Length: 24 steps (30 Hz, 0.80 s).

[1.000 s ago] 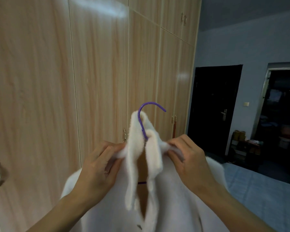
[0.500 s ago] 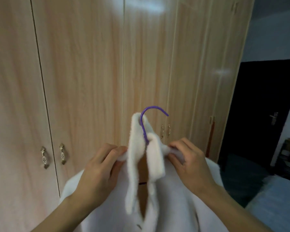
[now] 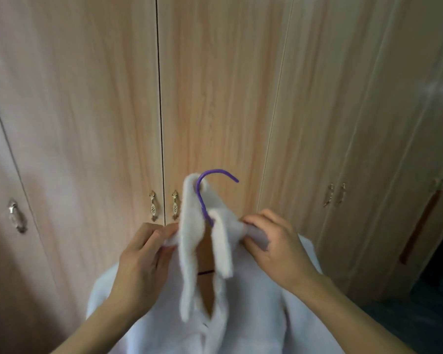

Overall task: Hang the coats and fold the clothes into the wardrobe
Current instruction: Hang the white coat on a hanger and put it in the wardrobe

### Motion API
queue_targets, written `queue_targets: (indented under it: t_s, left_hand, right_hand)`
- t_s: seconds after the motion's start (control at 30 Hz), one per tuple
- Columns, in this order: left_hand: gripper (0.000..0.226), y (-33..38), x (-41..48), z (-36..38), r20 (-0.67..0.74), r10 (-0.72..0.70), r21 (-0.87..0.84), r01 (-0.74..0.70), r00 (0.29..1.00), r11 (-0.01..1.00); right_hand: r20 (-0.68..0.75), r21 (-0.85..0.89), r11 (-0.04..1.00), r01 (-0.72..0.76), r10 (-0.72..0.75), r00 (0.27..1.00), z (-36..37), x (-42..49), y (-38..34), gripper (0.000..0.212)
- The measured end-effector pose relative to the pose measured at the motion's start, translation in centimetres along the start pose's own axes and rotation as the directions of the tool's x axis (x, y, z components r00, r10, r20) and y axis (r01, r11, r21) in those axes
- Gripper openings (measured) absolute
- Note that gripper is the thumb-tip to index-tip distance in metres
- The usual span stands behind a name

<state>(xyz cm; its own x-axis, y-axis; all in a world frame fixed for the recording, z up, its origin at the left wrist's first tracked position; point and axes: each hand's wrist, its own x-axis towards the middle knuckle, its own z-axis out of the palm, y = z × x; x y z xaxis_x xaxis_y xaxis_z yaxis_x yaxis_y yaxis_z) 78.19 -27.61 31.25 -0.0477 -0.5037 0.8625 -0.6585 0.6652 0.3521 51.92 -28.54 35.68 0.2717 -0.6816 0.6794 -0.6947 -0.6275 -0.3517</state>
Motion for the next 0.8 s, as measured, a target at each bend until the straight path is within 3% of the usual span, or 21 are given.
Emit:
queue_targets:
  t_s: [0.1,0.27,0.8]
  left_hand:
    - [0.027,-1.7,0.0,-0.3,0.06,0.028,0.157,-0.037,0.998,0.987]
    - [0.022,-3.9,1.9,-0.3,0.178,0.094,0.453,-0.167,0.979,0.876]
    - [0.022,-11.8,2.2,-2.5,0.205,-0.019,0.668,-0.126,0.979,0.734]
  right_hand:
    - [-0.002,0.081,0.995,0.05,-0.05,0.999,2.6,1.8,1.1,0.024]
    - [0.002,0.219,0.971,0.096,-0.099,0.995,6.6,4.5,3.7,0.029]
    - [0.134,0.401,0.904,0.147,-0.217,0.967,18.0,11.1,4.6,0.032]
